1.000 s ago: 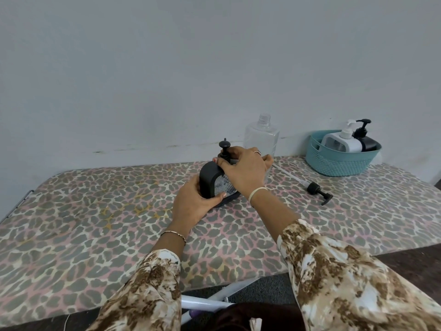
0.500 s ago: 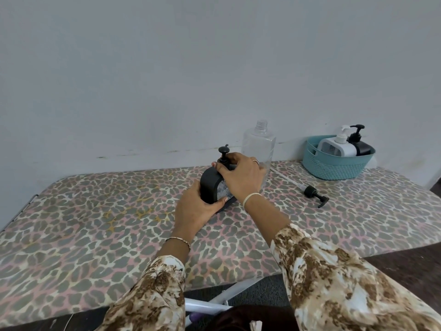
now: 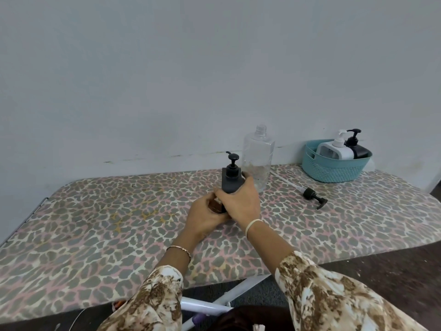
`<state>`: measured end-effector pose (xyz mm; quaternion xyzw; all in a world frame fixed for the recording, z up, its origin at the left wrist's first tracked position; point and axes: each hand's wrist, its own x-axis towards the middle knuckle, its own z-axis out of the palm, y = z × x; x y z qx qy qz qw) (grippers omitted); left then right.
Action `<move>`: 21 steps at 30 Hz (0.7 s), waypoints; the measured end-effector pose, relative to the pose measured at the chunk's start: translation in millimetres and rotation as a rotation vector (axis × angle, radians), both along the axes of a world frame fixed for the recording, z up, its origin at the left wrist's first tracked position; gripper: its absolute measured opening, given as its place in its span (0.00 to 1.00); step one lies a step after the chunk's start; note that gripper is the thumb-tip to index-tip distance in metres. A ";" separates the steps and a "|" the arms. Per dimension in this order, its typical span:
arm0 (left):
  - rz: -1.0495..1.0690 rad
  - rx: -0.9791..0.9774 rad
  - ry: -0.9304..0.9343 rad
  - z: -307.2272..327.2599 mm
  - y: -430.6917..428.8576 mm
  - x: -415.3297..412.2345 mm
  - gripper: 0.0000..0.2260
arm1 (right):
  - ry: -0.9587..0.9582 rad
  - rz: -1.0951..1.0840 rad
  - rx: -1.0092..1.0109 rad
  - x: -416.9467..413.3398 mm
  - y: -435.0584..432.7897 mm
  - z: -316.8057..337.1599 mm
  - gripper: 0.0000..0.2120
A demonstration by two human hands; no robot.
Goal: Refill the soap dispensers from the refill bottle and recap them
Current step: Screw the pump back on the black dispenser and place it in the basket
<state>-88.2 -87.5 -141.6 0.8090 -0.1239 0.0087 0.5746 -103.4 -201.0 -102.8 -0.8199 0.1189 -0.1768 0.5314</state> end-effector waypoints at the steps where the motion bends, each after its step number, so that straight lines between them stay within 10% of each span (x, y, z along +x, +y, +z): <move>1: -0.018 -0.023 0.002 -0.6 -2.3 -1.8 0.16 | -0.022 -0.020 -0.044 -4.2 -2.1 0.1 0.27; 10: -0.074 -0.173 0.029 5.4 -36.2 -23.3 0.10 | -0.084 -0.086 -0.100 -29.5 -38.5 7.8 0.23; 21: -0.240 -0.126 -0.051 42.6 -142.8 -10.7 0.33 | -0.179 -0.222 -0.152 -29.7 -151.4 48.2 0.14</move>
